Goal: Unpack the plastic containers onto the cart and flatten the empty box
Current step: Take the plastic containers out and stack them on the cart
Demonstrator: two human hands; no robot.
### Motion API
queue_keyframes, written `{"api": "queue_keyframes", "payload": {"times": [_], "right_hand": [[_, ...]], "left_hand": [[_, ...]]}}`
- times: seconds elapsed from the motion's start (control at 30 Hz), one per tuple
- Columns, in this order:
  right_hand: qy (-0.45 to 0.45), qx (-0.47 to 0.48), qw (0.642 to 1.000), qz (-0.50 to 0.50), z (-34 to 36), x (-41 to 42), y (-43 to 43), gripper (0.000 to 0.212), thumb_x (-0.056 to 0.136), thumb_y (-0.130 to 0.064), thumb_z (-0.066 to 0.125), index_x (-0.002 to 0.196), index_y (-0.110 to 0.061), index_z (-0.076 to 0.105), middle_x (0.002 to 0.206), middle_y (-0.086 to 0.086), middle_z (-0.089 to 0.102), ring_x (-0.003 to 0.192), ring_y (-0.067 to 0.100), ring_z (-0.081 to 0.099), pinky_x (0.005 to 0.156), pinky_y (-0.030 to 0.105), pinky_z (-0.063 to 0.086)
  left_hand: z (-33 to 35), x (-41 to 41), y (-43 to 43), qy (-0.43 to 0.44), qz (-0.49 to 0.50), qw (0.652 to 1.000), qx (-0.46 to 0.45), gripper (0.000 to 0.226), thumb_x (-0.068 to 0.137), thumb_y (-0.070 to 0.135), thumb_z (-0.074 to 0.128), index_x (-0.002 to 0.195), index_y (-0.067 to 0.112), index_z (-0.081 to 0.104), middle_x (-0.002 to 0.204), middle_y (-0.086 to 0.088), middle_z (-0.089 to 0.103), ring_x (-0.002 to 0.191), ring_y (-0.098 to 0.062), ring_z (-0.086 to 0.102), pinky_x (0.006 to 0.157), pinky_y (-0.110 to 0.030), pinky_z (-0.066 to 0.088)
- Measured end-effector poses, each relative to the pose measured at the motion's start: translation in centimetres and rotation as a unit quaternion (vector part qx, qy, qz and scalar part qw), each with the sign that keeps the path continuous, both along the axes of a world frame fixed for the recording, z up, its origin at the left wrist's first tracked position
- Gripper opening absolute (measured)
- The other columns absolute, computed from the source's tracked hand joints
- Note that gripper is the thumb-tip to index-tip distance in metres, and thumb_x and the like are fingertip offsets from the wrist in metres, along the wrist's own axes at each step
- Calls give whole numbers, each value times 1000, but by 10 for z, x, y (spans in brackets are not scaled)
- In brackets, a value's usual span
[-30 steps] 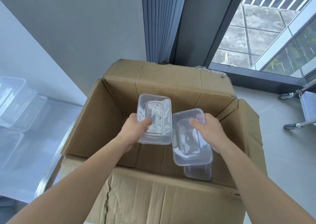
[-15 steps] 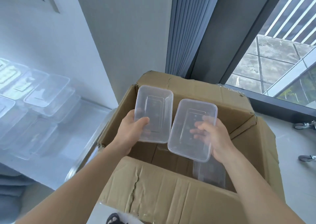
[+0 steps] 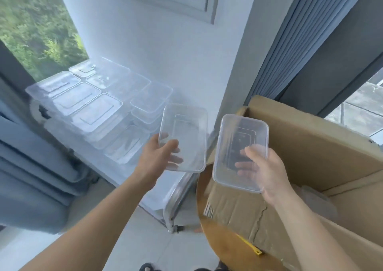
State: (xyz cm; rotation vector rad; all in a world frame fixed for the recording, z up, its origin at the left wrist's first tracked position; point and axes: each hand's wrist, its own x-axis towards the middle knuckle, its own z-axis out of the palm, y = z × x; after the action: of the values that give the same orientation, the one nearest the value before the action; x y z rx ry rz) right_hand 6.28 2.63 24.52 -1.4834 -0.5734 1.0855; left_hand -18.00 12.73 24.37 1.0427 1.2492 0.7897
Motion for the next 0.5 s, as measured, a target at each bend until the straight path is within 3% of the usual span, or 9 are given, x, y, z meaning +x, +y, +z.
{"api": "queue_keyframes", "payload": {"times": [0.1, 0.17, 0.3, 0.37, 0.5], "right_hand": [[0, 0, 1000, 23, -7, -38, 14, 57, 73, -22, 85, 123, -9, 61, 110, 13, 73, 84, 23, 71, 75, 38, 58], [-10, -5, 999, 36, -13, -58, 21, 66, 66, -23, 85, 125, -5, 62, 113, 21, 70, 87, 28, 68, 78, 42, 58], [-33, -26, 999, 0, -25, -81, 34, 51, 72, -18, 87, 115, -4, 64, 107, 22, 71, 90, 35, 72, 72, 42, 60], [-47, -37, 998, -22, -27, -85, 43, 36, 83, -15, 79, 114, -6, 63, 104, 15, 73, 87, 27, 74, 67, 36, 59], [-114, -57, 991, -30, -35, -79, 65, 26, 91, -17, 72, 113, -11, 59, 102, 5, 70, 83, 15, 70, 62, 25, 53]], "left_hand": [[-4, -54, 9, 19, 37, 999, -6, 40, 92, 21, 64, 128, 11, 49, 95, -14, 69, 71, -29, 73, 61, -38, 55], [-6, -81, 15, 32, 51, 998, -9, 36, 94, 20, 63, 126, 11, 49, 98, -15, 69, 72, -28, 74, 64, -40, 57], [-10, -104, 29, 45, 50, 998, -11, 37, 94, 19, 62, 128, 12, 49, 101, -12, 68, 73, -28, 74, 65, -39, 58], [-13, -103, 36, 49, 49, 998, -13, 38, 94, 19, 62, 129, 12, 50, 101, -11, 68, 73, -28, 75, 65, -40, 58], [-17, -95, 49, 69, 35, 997, -23, 38, 93, 17, 62, 129, 14, 51, 102, -11, 68, 74, -27, 75, 67, -40, 59]]}}
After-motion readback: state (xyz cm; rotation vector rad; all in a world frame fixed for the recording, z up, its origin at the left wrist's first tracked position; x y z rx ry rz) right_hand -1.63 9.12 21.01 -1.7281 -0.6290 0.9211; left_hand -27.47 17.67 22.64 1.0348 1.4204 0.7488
